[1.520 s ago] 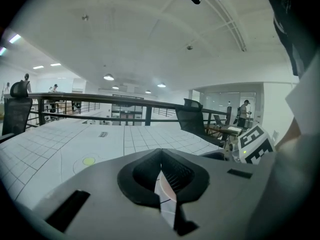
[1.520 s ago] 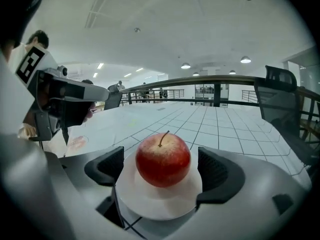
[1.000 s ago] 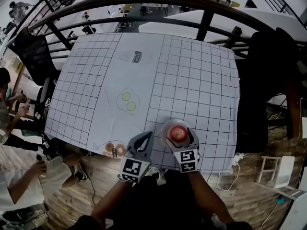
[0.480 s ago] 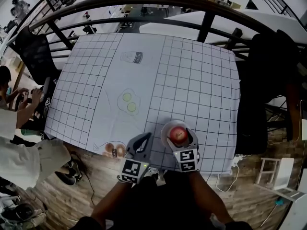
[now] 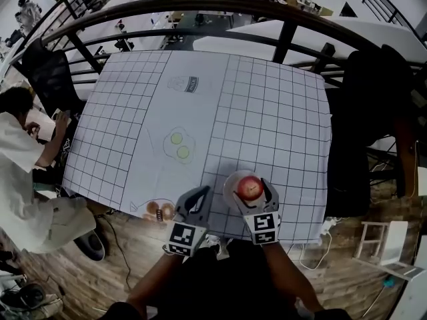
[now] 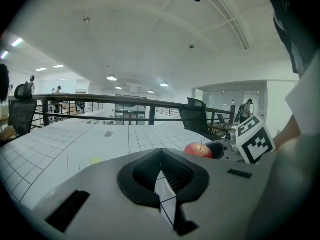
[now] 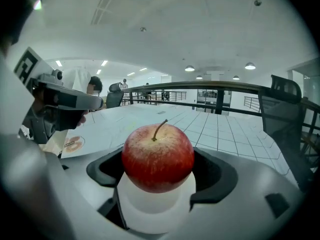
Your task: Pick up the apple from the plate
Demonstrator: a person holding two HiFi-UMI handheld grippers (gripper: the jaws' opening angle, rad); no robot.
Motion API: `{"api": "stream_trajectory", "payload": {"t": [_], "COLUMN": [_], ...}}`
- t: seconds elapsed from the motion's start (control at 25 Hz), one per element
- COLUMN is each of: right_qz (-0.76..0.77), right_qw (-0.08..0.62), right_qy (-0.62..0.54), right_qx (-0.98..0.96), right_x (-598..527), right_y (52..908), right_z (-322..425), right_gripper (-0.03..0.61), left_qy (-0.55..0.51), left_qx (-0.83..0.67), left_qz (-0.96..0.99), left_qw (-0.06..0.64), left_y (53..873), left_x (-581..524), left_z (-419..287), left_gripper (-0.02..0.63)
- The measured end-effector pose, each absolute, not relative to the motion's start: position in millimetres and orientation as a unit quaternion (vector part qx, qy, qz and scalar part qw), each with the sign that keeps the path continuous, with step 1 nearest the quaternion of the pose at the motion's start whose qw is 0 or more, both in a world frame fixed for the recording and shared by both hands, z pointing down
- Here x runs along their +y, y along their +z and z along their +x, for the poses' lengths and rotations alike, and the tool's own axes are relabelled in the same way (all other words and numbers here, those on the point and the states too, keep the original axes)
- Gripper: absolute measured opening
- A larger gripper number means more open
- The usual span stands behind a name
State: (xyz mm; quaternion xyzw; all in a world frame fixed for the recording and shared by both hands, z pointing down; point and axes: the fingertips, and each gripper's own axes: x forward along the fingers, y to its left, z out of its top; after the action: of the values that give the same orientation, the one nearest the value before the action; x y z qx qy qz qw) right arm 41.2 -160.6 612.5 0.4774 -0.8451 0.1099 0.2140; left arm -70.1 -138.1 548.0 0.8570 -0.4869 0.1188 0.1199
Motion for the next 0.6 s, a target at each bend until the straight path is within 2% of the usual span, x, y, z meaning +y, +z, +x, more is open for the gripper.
{"api": "stream_trajectory", "payload": {"t": [0.6], "right_qz": [0.495], "right_qw": [0.117], "right_qy": [0.045], "right_qx": [-0.86], "right_x": [-151.7], "right_y": [502.8], "right_z": [30.9], "right_gripper": [0.426], "left_qy": [0.092], "left_qx": [-0.484], "left_qz": [0.865], "left_qw": [0.1], "left_y": [518.0], "left_x": [-135.4], "left_z": [-71.0], "left_gripper": [0.021]}}
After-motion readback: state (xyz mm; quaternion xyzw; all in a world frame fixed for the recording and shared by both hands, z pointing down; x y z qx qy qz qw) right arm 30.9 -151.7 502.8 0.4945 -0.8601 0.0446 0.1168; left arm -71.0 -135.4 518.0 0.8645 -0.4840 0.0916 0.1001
